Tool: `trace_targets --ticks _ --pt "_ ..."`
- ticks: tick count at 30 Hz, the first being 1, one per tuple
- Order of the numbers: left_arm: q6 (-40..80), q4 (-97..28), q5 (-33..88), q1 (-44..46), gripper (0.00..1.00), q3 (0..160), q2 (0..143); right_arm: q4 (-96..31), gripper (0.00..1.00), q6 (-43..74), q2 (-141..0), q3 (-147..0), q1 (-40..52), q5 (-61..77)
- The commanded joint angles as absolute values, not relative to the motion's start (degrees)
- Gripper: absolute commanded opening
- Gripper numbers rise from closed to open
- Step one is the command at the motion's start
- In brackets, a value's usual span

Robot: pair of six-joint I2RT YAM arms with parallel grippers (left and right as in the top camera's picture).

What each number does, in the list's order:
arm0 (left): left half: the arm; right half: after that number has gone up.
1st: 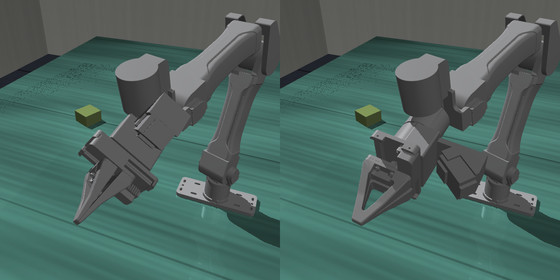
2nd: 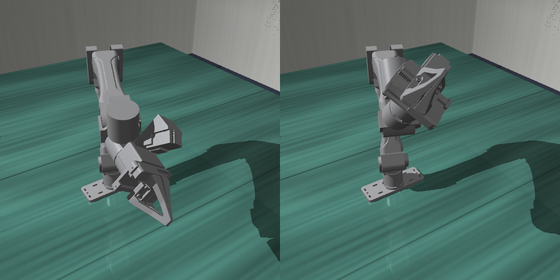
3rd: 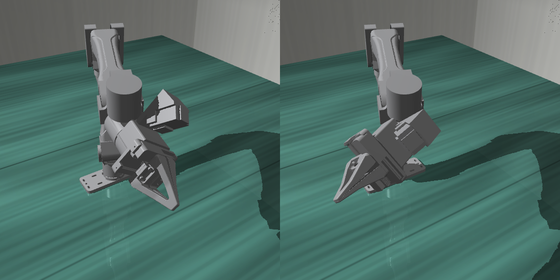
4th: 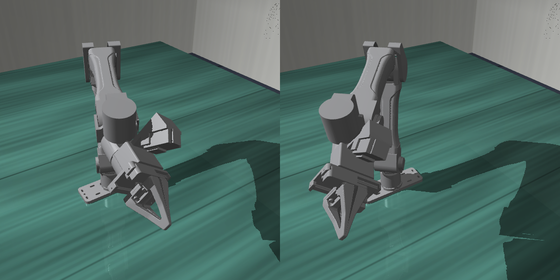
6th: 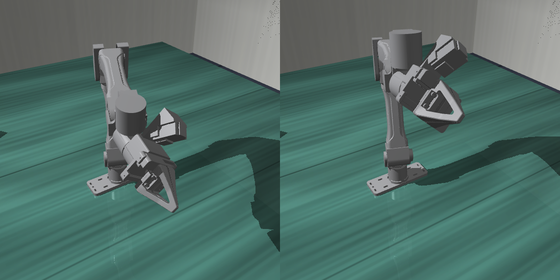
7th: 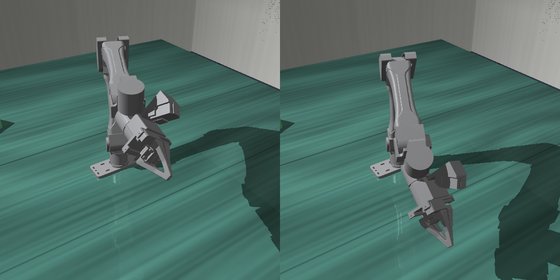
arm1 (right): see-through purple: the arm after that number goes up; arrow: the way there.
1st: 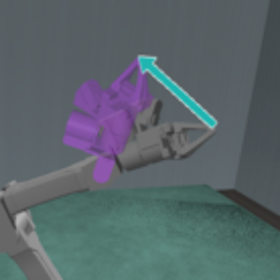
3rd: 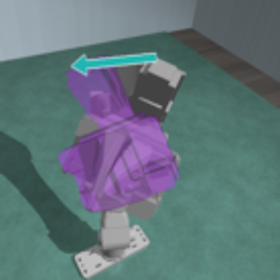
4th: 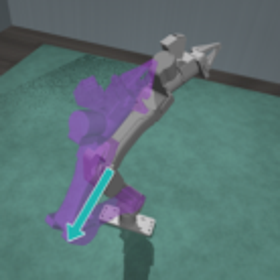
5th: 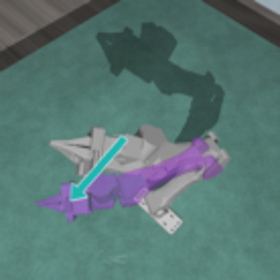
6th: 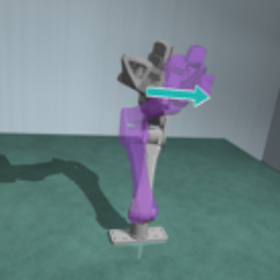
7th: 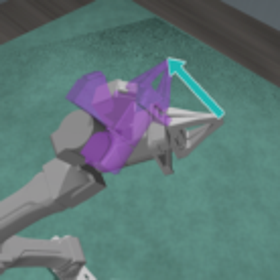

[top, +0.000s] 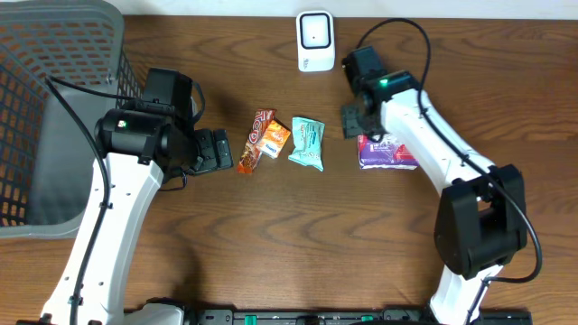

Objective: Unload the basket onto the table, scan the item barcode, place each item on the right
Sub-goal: 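Lift the pack toward the scanner and turn it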

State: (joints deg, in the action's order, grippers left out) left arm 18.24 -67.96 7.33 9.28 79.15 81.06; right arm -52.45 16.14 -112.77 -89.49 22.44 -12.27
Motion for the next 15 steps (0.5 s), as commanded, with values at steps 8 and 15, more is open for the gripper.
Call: trace_targets --ticks 8,15 --pt "18.96 -68.29 6.98 9.34 0.98 79.29 81.34 -51.62 0.66 22.72 -112.64 -85.65 27.92 -26.50" --pt "18.96 -68.27 6.98 9.34 0.98 79.29 81.34 -49.47 0.63 26.33 -112.66 -82.08 29.85 -30.76"
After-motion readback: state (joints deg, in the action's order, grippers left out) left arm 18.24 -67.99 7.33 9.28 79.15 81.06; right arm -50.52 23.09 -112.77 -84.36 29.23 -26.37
